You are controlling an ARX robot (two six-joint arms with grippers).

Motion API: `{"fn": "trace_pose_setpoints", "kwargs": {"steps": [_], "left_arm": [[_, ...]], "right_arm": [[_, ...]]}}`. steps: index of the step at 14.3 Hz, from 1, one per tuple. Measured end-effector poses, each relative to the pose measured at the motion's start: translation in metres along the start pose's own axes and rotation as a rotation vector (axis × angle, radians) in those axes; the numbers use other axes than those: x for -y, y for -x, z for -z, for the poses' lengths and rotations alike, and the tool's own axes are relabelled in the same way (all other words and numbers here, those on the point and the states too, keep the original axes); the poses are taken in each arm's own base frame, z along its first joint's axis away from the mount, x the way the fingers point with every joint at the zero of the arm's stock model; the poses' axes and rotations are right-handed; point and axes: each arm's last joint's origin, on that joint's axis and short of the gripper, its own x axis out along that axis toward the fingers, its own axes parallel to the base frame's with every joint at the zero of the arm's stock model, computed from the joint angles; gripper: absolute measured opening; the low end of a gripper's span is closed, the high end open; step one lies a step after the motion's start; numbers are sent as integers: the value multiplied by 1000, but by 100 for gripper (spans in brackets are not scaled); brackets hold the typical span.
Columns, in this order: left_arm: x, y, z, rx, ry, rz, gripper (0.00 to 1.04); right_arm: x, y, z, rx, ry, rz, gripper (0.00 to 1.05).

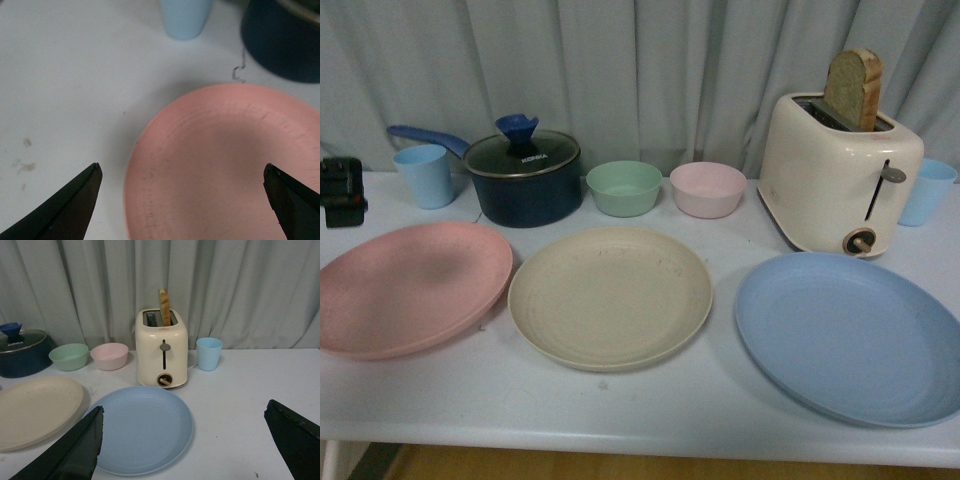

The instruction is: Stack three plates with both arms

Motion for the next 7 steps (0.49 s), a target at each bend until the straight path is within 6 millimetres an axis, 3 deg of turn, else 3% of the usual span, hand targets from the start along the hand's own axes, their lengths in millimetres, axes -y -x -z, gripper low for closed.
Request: {"fn": "trace_pose_setpoints", "kwargs": {"steps": [3,7], "left_arm": [[-12,-31,25,-63,23,-53,98],[-23,-47,42,-75,82,-91,98]], "right_arm": [[0,0,0,0,0,0,98],[0,0,0,0,0,0,98]]}}
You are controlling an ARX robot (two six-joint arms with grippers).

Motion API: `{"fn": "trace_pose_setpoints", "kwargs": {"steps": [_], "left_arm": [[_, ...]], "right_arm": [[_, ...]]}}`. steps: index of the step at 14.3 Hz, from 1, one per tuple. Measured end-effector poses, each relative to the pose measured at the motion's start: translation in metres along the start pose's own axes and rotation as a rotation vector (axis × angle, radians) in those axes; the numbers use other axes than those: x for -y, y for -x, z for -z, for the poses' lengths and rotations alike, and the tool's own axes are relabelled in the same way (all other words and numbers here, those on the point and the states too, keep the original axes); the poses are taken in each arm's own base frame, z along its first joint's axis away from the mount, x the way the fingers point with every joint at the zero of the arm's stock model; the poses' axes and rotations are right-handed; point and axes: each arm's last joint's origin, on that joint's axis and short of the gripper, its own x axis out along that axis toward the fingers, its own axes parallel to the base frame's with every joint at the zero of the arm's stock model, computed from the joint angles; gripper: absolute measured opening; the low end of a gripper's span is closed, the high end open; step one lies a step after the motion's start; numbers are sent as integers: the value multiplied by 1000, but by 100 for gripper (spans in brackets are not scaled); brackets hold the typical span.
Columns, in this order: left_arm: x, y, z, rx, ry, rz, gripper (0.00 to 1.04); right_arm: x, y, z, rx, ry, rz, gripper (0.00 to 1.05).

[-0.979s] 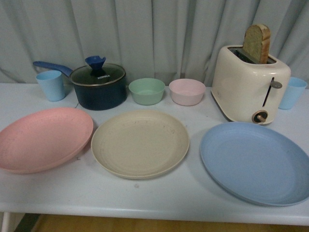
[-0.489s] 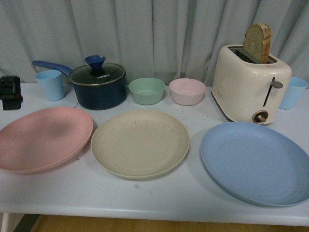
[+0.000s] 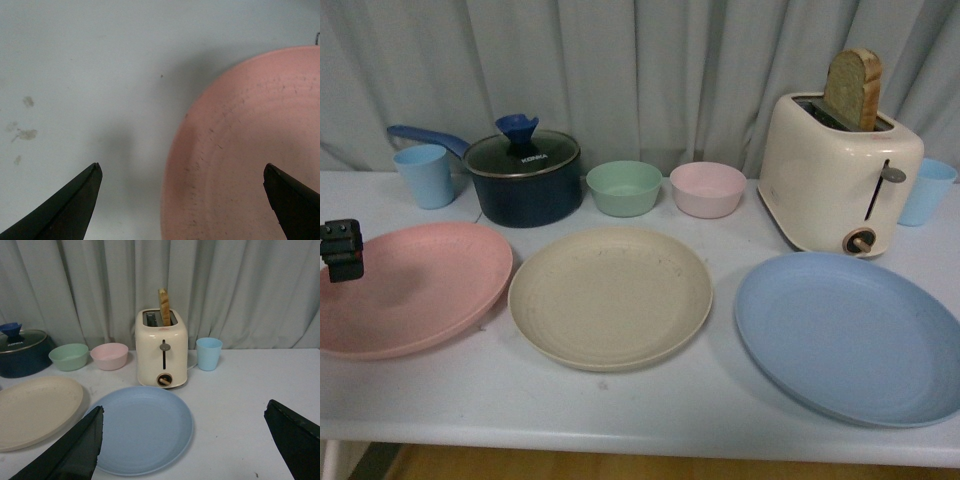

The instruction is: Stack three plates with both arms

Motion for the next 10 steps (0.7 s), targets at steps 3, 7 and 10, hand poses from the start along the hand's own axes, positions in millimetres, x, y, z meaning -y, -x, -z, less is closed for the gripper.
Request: {"fn": "trace_pose_setpoints", "kwargs": {"steps": [3,7,10], "left_arm": [[-5,-7,10,12,39,-21,98],[-4,-20,32,-46,86,2,94],[1,-20,32,-43,79,19,60]], "right_arm": [[0,0,0,0,0,0,98],[0,0,0,0,0,0,98],[0,0,0,0,0,0,98]]}}
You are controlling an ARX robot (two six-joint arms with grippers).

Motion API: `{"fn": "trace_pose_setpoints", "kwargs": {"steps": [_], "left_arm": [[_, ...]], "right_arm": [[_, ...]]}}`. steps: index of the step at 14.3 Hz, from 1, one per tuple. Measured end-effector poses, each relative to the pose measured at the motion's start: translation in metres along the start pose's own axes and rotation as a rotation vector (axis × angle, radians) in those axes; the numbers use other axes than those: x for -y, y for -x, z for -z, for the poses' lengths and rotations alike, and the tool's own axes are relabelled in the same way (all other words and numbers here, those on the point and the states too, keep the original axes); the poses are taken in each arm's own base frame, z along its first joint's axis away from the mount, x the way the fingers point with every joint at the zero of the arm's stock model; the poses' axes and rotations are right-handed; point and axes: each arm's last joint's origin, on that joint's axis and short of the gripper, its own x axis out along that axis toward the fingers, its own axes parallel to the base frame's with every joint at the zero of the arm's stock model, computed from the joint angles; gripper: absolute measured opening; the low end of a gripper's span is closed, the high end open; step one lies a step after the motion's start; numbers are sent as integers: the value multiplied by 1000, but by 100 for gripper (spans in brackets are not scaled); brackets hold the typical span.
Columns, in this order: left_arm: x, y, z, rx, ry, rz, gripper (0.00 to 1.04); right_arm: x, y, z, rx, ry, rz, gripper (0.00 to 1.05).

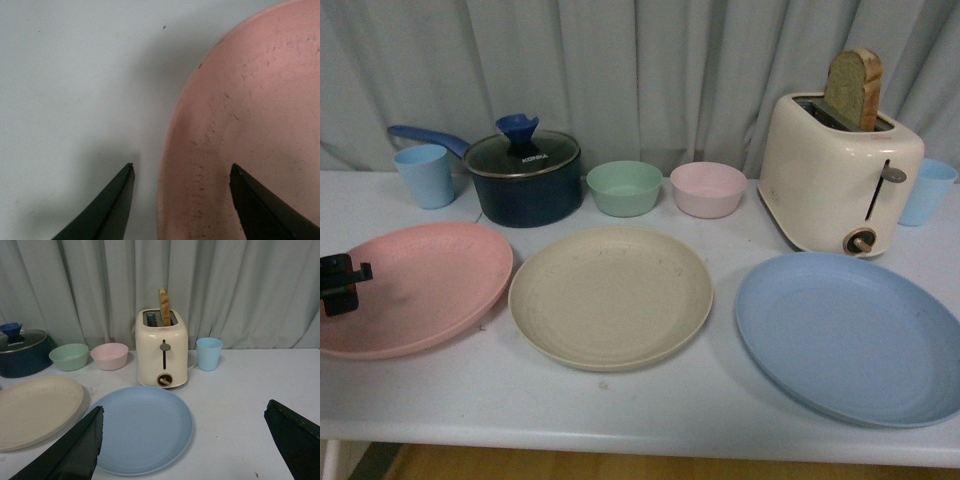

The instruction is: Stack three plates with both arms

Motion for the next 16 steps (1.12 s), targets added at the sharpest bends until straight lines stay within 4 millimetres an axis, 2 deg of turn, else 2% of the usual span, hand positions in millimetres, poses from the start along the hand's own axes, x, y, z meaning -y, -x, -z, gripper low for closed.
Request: {"fn": "trace_pose_setpoints", "kwargs": {"steps": [4,6,9,10,12,13,14,16], "left_arm": [[-6,-1,-7,-2,12,-17,18],[-16,6,-19,32,35,-34,5],[-41,27,-40,88,41,-100,3],[-53,40,-47,97,28,-116,3],[-62,71,-56,114,-10,-101,3],[-55,92,-61,147,-29,-57,3],[-37,114,-66,189,-65,3,3],[14,149,-71,268,-129,148,3]], "right_arm": [[0,0,0,0,0,0,98],[0,0,0,0,0,0,98],[0,0,0,0,0,0,98],[0,0,0,0,0,0,98],[0,0,0,0,0,0,98],[0,0,0,0,0,0,98],[0,0,0,0,0,0,98],[0,0,0,0,0,0,98]]}}
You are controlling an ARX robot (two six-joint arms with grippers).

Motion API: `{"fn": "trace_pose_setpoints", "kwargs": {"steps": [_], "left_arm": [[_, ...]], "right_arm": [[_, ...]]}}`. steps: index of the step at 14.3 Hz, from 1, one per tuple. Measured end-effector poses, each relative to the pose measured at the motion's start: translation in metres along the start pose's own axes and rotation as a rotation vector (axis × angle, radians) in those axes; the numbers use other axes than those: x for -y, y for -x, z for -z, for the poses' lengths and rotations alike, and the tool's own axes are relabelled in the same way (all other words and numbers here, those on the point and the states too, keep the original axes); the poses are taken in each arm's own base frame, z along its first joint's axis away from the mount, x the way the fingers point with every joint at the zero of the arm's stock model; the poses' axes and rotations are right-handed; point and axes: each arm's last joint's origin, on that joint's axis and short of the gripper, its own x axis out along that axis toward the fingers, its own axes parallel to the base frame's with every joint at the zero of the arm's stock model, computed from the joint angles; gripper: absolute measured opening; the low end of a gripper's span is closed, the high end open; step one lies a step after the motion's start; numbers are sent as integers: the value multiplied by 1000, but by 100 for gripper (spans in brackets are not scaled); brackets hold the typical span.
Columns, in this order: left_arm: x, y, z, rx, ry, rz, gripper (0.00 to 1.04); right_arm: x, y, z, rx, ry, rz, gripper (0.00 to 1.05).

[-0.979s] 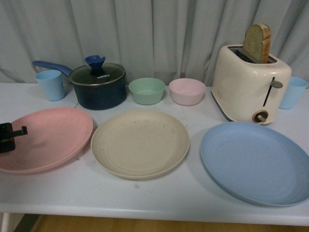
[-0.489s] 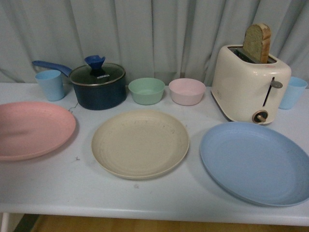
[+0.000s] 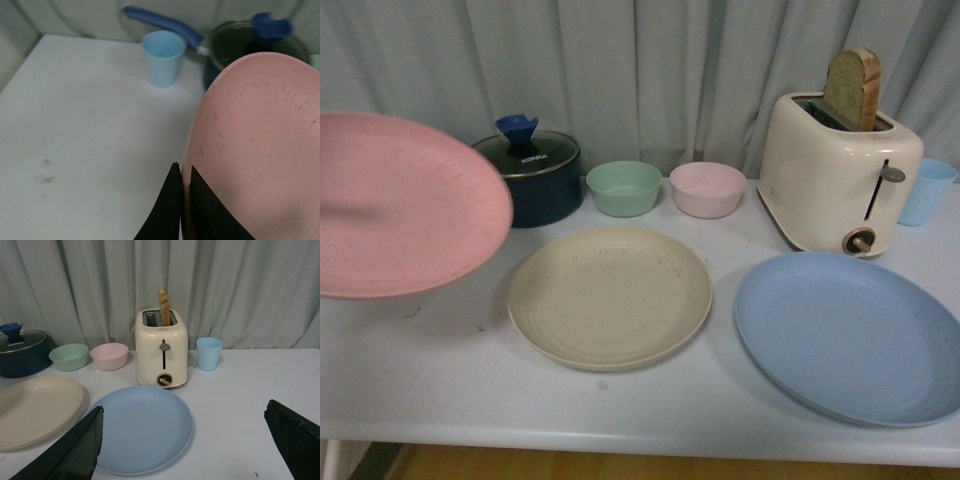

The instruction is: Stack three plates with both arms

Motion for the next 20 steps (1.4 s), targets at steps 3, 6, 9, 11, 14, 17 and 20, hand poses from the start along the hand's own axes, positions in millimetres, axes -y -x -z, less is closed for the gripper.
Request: {"fn": "trace_pose_setpoints", "kwargs": {"steps": [3,6,9,11,14,17,20], "left_arm": [[80,-14,22,-52,-47,135,3],[145,-38,43,-112,-48,232,3],[170,-54,54,-132,-3,246,3],[169,-63,62,-142,27,216,3],[164,-69,58,-121,62,188,3],[163,-75,68,-146,71,173,3],[161,-81,74,-165,101,159,5]], "right_arm": [[0,0,0,0,0,0,98],[0,0,0,0,0,0,98],[0,0,0,0,0,0,98],[0,0,0,0,0,0,98],[0,0,0,0,0,0,98],[0,0,0,0,0,0,98],[0,0,0,0,0,0,98]]}}
